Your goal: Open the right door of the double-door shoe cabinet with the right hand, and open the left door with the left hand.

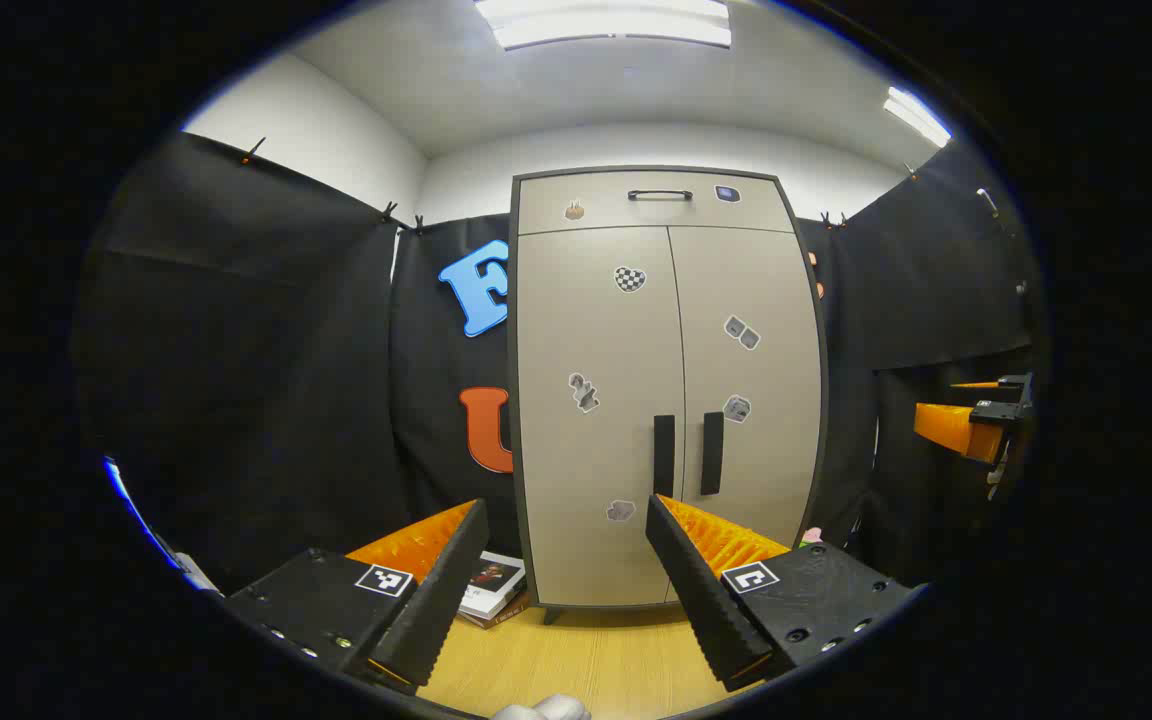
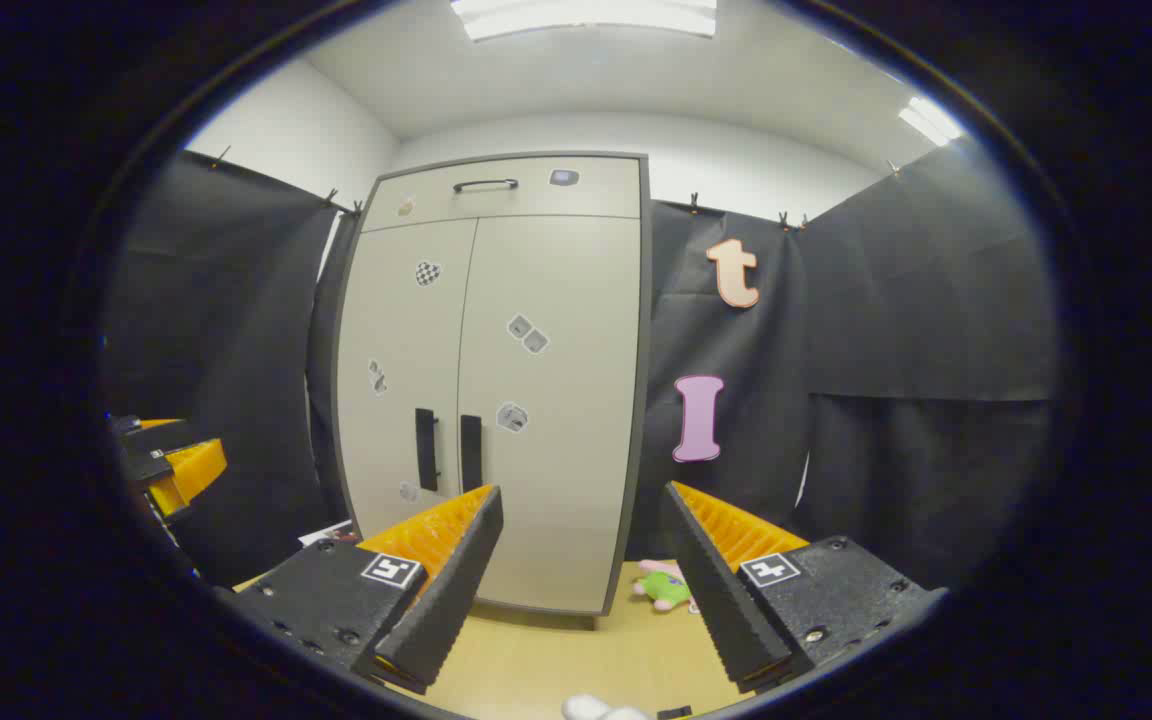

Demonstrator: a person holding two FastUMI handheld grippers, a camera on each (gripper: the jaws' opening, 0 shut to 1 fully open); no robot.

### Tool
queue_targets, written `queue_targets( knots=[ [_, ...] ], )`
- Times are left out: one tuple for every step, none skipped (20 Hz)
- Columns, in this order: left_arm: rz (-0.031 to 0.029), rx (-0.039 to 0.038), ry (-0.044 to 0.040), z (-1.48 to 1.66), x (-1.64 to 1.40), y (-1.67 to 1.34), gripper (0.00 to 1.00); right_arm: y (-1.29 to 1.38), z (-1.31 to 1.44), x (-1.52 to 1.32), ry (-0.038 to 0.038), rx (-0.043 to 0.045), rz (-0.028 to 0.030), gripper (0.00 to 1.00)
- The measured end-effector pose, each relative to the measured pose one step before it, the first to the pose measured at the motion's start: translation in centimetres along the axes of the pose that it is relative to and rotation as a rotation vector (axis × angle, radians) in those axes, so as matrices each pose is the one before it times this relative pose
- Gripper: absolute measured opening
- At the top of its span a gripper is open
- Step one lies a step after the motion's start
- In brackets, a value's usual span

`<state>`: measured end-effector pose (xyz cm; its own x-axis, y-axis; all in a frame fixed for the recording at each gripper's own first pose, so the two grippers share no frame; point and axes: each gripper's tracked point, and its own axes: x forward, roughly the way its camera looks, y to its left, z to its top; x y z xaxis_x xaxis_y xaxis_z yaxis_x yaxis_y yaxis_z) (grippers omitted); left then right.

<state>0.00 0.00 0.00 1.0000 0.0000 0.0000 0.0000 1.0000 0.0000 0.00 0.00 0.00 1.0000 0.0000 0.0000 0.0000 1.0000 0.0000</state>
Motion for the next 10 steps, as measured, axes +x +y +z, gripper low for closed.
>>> queue_targets(
  knots=[
    [-0.00048, 0.00305, -0.00032, -0.04, 0.001, 0.032, 0.96, 0.036, 0.018, 0.043, -0.00105, -0.00057, 0.00038, 0.99],
    [0.00019, 0.00609, 0.00098, 0.024, -0.05, -0.002, 0.96, -0.06, -0.042, 0.047, -0.0004, 0.002, -0.00255, 1.0],
    [0.00197, 0.00767, -0.00391, 0.131, 0.083, 0.091, 0.96, 0.033, -0.036, -0.007, 0.00293, 0.00033, 0.00131, 1.0],
    [0.00021, 0.00392, 0.00091, -0.023, 0.06, -0.008, 0.96, -0.112, -0.042, -0.002, -0.0005, 0.00184, -0.00243, 0.99],
    [-0.00025, -0.00064, 0.00049, 0.016, 0.056, 0.003, 0.96, 0.019, -0.001, 0.062, 0.00201, 0.00016, 0.00134, 1.0],
    [-0.00135, -0.00192, -0.00056, 0.022, -0.003, -0.035, 0.96, -0.01, -0.031, -0.024, -0.00253, 0.00192, 0.00003, 1.0],
    [0.00177, -0.00098, 0.00077, -0.054, 0.027, 0.045, 0.96, -0.004, 0.12, -0.025, 0.00016, -0.0013, -0.00151, 0.99],
    [0.00076, 0.00043, 0.00245, -0.078, 0.032, 0.013, 0.96, -0.032, 0.078, -0.027, -0.00454, -0.0011, -0.00013, 1.0],
    [0.00143, -0.00072, -0.00025, 0.037, 0.054, 0.11, 0.96, -0.033, 0.049, 0.0, 0.00012, -0.00247, -0.0026, 0.99],
    [0.00048, -0.00083, 0.00181, -0.008, -0.014, -0.017, 0.96, -0.015, 0.018, -0.011, -0.0044, -0.00302, -0.00058, 0.99]
  ],
)
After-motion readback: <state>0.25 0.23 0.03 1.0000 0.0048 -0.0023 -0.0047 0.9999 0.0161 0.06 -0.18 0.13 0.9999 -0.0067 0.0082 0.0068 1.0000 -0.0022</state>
